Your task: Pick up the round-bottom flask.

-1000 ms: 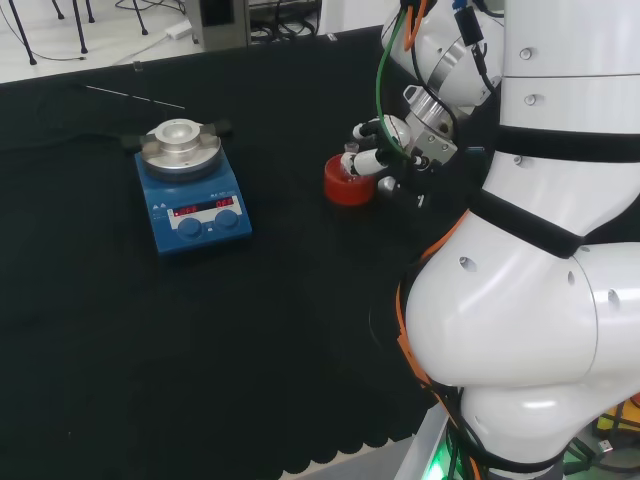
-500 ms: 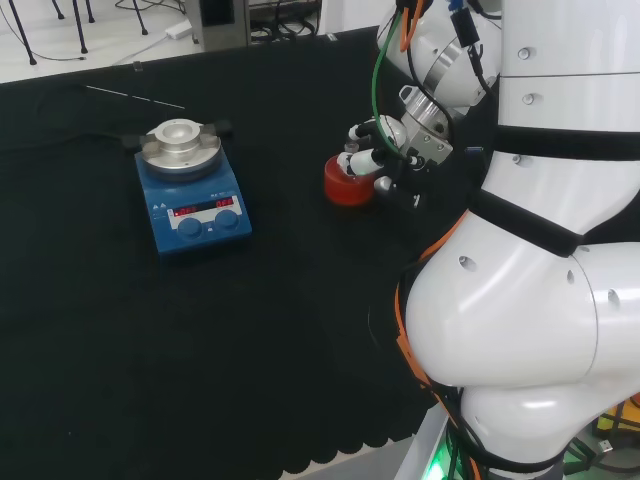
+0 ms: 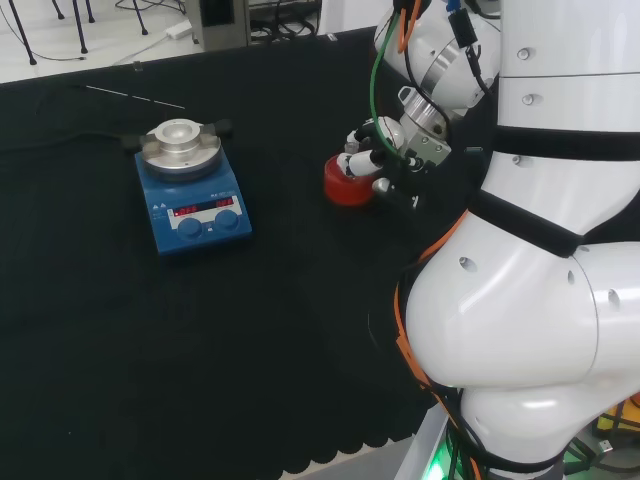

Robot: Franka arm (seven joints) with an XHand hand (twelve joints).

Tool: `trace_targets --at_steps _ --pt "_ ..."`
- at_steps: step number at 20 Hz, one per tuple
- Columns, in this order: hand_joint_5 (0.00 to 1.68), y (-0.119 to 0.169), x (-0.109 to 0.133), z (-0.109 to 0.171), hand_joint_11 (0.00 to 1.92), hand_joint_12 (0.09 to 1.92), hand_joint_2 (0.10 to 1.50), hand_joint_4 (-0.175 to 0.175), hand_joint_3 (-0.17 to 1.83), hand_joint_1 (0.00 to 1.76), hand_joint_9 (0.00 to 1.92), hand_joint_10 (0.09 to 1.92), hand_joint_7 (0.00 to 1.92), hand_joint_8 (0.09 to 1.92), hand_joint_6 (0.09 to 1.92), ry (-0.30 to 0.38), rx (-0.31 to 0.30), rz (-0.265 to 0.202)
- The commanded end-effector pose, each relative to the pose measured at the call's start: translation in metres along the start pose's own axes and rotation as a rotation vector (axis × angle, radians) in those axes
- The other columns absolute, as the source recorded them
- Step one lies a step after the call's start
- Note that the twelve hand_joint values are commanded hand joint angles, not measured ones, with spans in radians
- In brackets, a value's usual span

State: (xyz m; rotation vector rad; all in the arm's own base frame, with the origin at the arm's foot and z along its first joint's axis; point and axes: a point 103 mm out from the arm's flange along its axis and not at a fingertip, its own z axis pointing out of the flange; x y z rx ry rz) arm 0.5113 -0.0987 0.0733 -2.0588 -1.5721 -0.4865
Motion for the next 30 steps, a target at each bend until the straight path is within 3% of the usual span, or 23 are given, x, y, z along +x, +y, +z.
trace_targets --at_steps 1,10,23,28,30 --pt "0.66 0.0 0.0 -0.003 0.0 1.31 0.72 -0.022 0.74 0.92 0.37 0.62 0.2 0.54 0.75 -0.02 -0.039 0.015" --pt "0.73 0.002 0.005 -0.003 0.03 1.36 0.79 -0.021 0.71 0.92 0.44 0.63 0.26 0.57 0.85 -0.01 -0.044 0.015" --pt "0.58 0.003 0.009 0.001 0.02 1.36 0.65 -0.042 0.78 0.95 0.43 0.62 0.22 0.57 0.87 -0.011 -0.019 0.003" --pt "0.72 0.002 0.01 0.0 0.02 1.36 0.66 -0.038 0.78 0.94 0.43 0.62 0.22 0.57 0.89 -0.016 -0.044 0.005" --pt "0.88 0.001 0.01 -0.001 0.03 1.37 0.85 0.095 0.51 0.98 0.43 0.63 0.23 0.59 1.02 -0.026 -0.057 0.007"
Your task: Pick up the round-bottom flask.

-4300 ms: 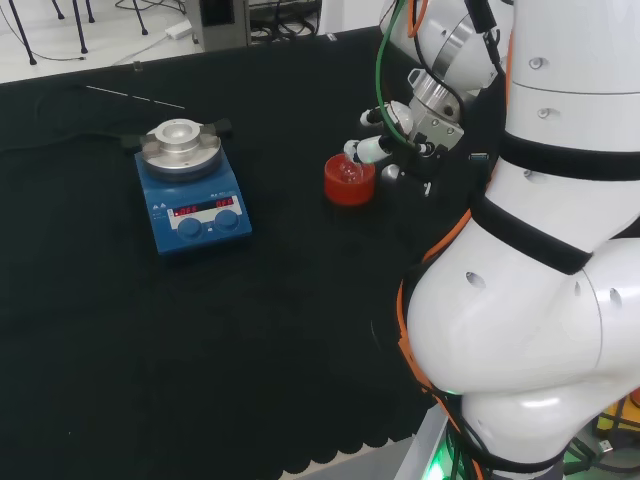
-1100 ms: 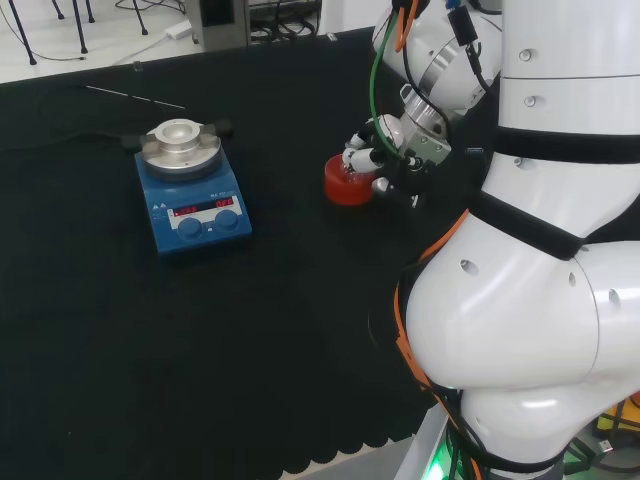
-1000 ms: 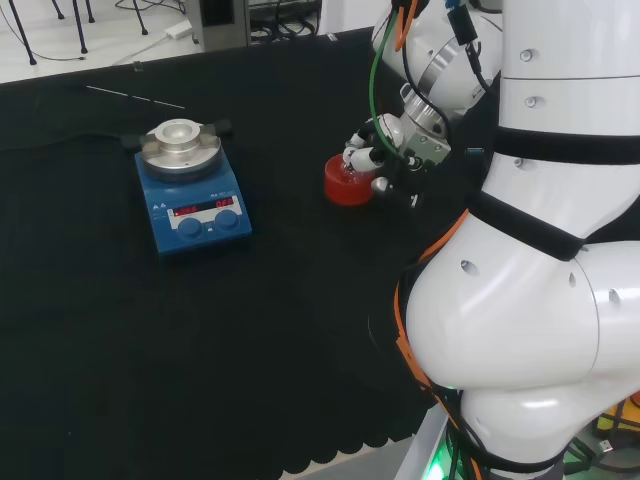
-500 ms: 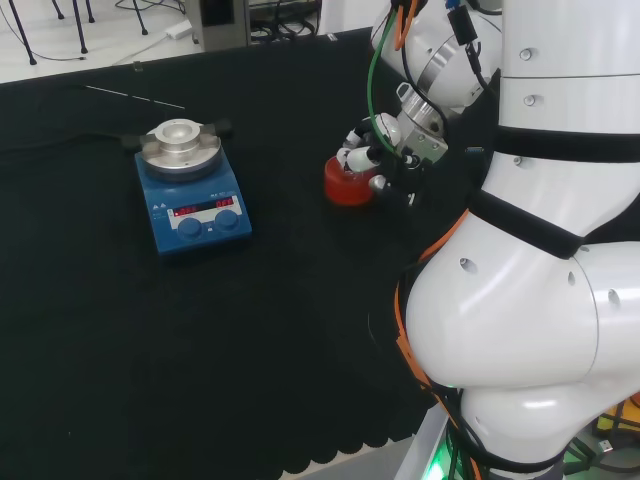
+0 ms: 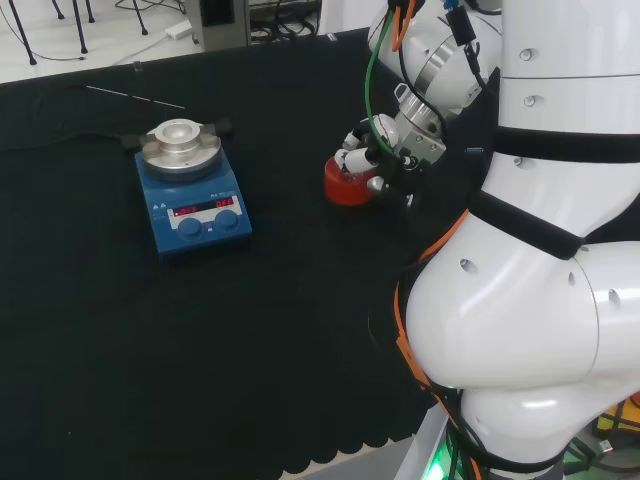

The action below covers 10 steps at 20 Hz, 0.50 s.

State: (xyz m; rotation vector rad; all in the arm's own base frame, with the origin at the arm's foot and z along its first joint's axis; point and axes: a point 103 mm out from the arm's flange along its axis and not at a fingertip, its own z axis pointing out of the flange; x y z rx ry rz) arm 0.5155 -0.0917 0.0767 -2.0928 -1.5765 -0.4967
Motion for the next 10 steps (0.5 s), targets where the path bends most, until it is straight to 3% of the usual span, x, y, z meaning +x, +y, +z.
trace_targets --at_steps 1,6,10 --pt "0.93 -0.0009 0.0025 -0.0024 0.03 1.36 0.9 0.127 0.43 1.0 0.45 0.63 0.24 0.59 1.04 -0.025 -0.037 0.008" --pt "1.0 -0.0022 0.0047 -0.0031 0.1 1.34 0.81 0.144 0.62 1.04 0.53 0.59 0.3 0.57 1.12 -0.034 -0.048 0.01" --pt "1.01 -0.0031 0.0088 -0.0097 0.12 1.34 0.78 0.144 0.67 1.05 0.54 0.59 0.32 0.57 1.13 -0.03 -0.051 0.006"
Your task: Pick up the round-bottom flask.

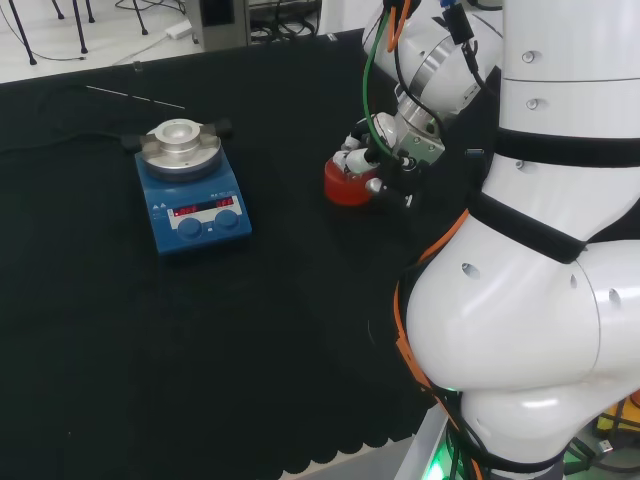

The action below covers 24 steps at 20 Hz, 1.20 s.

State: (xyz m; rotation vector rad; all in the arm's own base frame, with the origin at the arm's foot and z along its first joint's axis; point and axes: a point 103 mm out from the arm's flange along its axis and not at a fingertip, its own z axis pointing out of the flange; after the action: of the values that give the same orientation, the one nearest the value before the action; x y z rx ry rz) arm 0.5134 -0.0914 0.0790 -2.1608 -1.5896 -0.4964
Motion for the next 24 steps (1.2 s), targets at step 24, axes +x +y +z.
trace_targets --at_steps 24 --pt "1.04 -0.041 0.08 -0.116 0.16 1.34 0.73 0.095 0.74 1.07 0.56 0.59 0.34 0.58 1.11 -0.07 -0.014 -0.067"
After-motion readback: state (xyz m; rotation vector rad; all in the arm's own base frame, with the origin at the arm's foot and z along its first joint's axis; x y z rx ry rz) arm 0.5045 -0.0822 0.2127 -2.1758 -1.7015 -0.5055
